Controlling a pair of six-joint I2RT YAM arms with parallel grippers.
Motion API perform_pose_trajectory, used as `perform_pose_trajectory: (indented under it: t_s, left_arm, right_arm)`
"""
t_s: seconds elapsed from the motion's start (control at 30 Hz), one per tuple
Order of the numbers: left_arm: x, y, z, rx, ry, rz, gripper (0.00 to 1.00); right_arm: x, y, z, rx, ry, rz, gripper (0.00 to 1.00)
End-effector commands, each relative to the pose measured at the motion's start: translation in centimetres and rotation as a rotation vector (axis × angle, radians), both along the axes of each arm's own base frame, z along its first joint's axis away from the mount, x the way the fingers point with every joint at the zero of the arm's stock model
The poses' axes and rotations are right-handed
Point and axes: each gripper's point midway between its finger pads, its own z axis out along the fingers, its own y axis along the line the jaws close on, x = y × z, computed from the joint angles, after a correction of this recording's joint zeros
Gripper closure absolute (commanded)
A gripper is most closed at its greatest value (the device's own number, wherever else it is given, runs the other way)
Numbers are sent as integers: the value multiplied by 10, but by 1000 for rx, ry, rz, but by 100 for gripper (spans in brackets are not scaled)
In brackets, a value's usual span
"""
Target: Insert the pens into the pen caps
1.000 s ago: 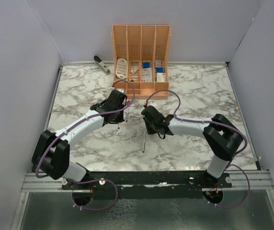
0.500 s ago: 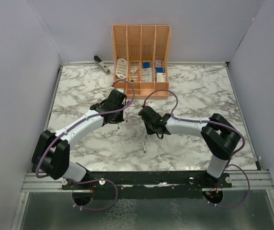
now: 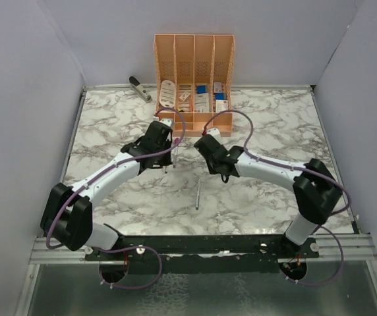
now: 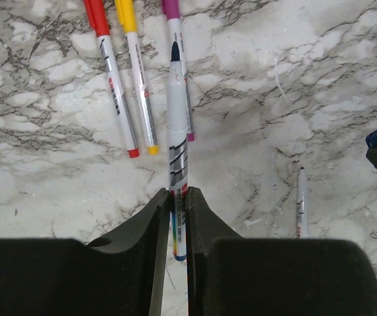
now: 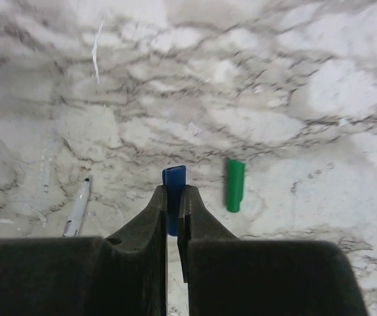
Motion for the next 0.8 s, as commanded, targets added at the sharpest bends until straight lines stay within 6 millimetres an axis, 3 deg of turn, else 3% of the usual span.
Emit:
perform_pose_trajectory:
  t_s: [0.0, 0.2, 0.37, 0.47, 0.57, 0.77]
  left_arm:
    - [7, -21, 34, -129, -120, -88, 100]
    - [-4, -56, 75, -310, -271, -313, 100]
    - [-26, -86, 114, -503, -367, -506, 100]
    - [-40, -101, 132, -630, -403, -588, 100]
    - [-54, -112, 143, -731, -401, -663, 100]
    - [-67, -125, 145, -776, -360, -750, 100]
  right_arm:
    - [46, -9, 92, 188, -248, -74, 99]
    - [57, -20, 184, 503, -510, -22, 99]
    - [41, -27, 240, 706, -699, 57, 99]
    - [28, -21, 261, 806, -753, 124, 99]
    - [17, -14, 270, 894, -770, 174, 99]
    - [4, -2, 284, 999, -797, 261, 99]
